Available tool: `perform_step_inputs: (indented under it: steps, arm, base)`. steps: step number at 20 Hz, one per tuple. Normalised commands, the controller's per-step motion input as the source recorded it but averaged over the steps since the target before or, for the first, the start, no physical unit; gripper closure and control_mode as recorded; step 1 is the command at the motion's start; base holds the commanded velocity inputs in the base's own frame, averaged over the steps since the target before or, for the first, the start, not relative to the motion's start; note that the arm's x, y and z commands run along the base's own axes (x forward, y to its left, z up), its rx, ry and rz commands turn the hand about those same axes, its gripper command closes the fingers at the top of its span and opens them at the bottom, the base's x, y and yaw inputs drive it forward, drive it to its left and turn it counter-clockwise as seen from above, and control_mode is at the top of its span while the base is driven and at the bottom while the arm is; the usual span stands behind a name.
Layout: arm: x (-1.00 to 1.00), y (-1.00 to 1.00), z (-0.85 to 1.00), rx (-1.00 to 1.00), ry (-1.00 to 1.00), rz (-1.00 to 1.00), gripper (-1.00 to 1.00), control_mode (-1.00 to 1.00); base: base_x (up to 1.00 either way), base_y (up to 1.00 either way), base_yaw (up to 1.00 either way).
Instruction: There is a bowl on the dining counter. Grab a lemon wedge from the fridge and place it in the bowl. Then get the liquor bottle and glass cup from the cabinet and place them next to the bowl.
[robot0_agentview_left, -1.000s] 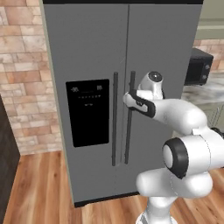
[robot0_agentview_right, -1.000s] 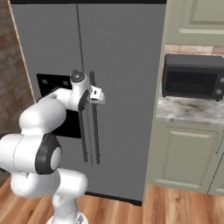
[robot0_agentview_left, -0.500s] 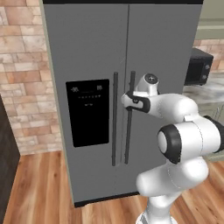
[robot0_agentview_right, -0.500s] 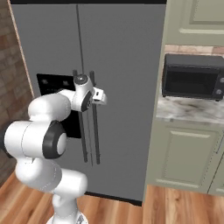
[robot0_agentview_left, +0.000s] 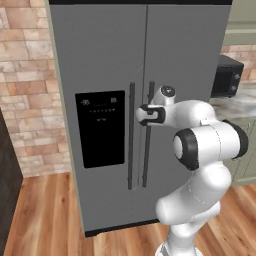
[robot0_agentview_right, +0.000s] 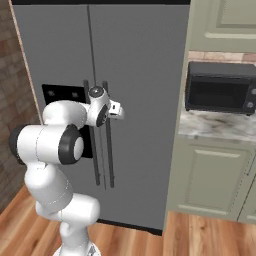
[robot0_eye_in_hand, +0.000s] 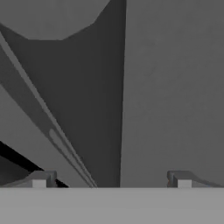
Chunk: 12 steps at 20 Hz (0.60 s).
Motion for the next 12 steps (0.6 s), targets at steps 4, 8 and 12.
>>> perform_step_inputs:
  steps: [4, 8, 12]
  arm:
    - [0.41, 0.01, -0.16, 0.00, 0.00, 0.00, -1.00, -1.00]
    - [0.40, 0.00, -0.19, 0.00, 0.00, 0.00, -1.00, -1.00]
    - [0.41, 0.00, -0.21, 0.00, -0.01, 0.00, -1.00, -1.00]
  base:
    - [0.00, 0.00, 0.00]
    - [0.00, 0.00, 0.00]
    - [0.00, 0.00, 0.00]
